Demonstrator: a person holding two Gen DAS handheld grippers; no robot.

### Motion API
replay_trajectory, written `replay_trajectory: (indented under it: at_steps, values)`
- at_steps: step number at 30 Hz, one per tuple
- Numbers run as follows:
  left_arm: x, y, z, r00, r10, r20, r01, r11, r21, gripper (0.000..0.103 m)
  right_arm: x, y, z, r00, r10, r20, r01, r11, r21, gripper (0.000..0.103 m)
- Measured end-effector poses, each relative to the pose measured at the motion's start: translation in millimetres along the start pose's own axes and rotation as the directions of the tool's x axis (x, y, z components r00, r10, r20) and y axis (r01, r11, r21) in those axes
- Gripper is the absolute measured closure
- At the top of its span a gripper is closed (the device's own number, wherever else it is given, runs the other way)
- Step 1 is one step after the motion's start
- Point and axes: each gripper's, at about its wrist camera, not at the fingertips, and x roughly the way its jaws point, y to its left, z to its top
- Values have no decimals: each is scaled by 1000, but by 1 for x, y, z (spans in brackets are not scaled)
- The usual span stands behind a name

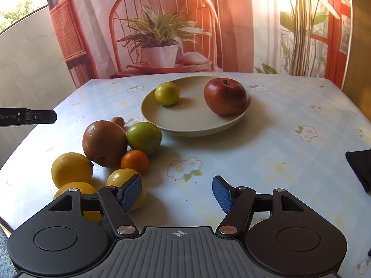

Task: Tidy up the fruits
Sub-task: 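Withdraw both grippers from the plate toward the loose fruit pile, then grasp the yellow-green citrus with the right gripper while the left gripper moves toward a tangerine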

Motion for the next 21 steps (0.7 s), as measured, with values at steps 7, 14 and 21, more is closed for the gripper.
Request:
replay_trajectory:
  at_steps: [7, 14, 21]
  values:
    - [-4, -2, -2, 1000, -6, 2, 6, 1000, 2, 46, 4, -5, -7, 998, -36, -43, 37, 999, 15, 45]
    - [-6, 1, -3, 1000, -8, 6, 8, 1000, -9, 46, -10, -1, -1, 999, -13, 50, 12, 1000, 26, 44]
    - [-6, -1, -4, 1000, -5, 2, 5, 1000, 0, 46, 5, 23, 7, 992, 126, -10, -127, 991, -34, 45]
